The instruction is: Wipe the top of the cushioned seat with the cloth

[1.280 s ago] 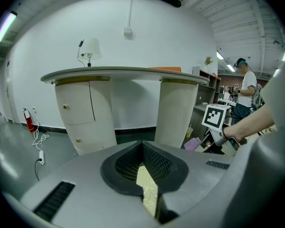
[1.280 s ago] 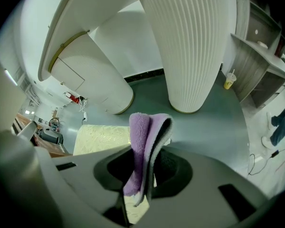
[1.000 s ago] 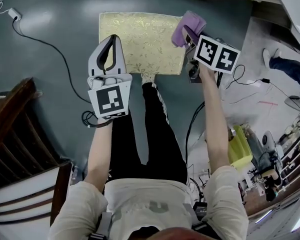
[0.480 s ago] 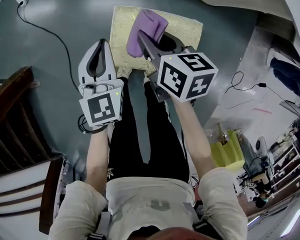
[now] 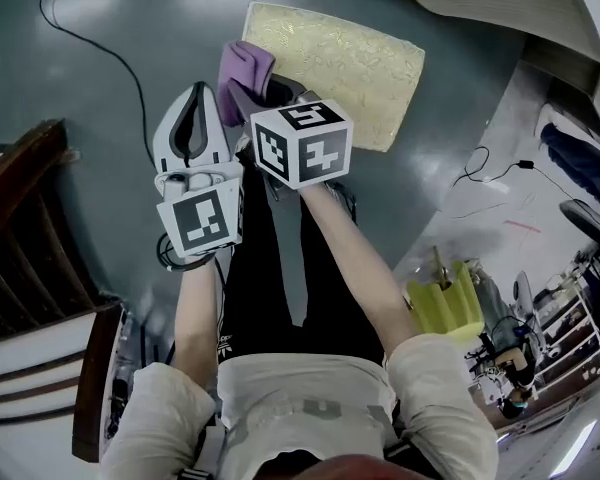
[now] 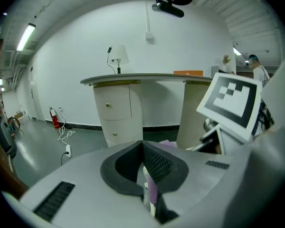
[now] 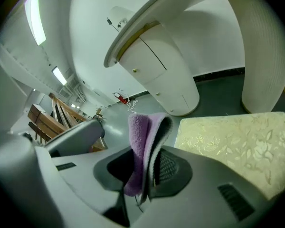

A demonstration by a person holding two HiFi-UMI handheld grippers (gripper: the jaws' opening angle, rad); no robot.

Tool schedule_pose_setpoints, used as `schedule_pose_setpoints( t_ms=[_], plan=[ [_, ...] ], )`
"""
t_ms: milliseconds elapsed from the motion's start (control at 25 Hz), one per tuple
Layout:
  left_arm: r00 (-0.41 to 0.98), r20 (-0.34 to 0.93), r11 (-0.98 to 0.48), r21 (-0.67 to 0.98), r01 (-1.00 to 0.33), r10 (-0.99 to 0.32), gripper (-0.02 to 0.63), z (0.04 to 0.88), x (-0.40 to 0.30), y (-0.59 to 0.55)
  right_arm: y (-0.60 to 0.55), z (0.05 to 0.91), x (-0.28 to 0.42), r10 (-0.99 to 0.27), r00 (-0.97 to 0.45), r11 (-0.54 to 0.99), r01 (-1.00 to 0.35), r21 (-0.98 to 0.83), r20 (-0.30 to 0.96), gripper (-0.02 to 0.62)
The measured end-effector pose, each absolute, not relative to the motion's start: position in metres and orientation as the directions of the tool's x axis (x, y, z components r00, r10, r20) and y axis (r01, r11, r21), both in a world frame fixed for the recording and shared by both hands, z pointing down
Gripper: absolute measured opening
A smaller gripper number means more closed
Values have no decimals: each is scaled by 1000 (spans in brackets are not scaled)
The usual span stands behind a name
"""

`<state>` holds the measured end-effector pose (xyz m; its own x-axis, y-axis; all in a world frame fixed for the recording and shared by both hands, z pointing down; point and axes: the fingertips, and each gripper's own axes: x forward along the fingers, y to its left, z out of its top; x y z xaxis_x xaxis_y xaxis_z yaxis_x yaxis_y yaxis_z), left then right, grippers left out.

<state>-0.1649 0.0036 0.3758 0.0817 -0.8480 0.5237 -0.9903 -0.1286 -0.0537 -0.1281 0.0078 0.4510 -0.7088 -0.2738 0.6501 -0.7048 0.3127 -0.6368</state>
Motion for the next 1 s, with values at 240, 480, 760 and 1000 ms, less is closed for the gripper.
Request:
schedule_pose_setpoints(
  t_ms=[240,480,760,1000],
  plan=[
    [81,520,-129,-57,-990,-850,6,377,-173,0,17,503,-133,-223,-654,358,-745,-563,723,91],
    [87,525,-133,-51,-990,-847,6,381,-168,-9,11,536,-126,-189,-610,368,-770,-521,769,91],
    [98,510,-134,-34,-990,-854,6,379,-170,-6,13,546,-130,-185,-577,382,-788,-483,795,91],
    [109,507,-144,-30,-989,-855,6,378,-162,-6,12,547,-129,-184,-573,375,-792,-481,799,92]
  ],
)
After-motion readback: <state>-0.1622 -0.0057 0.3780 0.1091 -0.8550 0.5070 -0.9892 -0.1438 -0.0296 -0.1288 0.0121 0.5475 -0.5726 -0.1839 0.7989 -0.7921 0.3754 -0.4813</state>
